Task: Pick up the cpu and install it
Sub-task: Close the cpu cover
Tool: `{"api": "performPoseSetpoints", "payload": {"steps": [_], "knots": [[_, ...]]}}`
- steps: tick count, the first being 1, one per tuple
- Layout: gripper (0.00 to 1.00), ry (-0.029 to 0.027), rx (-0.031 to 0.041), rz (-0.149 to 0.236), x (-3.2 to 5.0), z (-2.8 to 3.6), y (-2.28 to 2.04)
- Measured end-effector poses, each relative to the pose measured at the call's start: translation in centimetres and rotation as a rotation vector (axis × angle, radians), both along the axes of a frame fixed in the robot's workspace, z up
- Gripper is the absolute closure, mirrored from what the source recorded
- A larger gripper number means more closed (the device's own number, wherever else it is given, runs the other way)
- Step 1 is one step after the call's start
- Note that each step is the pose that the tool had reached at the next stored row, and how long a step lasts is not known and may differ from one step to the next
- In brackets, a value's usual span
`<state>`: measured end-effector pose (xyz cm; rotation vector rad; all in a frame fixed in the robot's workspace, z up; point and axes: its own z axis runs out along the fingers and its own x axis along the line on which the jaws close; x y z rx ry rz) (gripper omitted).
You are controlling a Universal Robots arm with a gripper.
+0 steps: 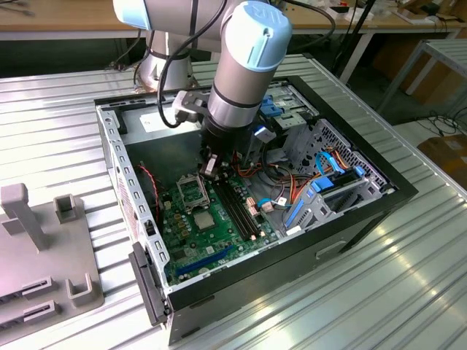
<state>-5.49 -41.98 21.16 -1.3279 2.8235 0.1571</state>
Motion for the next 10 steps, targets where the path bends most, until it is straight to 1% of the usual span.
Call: {"api": "performPoseSetpoints", "payload": {"steps": [4, 6, 8, 10], "knots": [[0.85, 0.0, -0.0004, 0.0, -0.01, 0.01, 0.0], [0.85, 0.0001, -0.0031, 0.0, -0.01, 0.05, -0.01], [0.85, 0.0001, -0.009, 0.0, -0.02, 0.11, 0.0], [0.85, 0.0, -0.0183, 0.0, -0.01, 0.19, 0.0]]}}
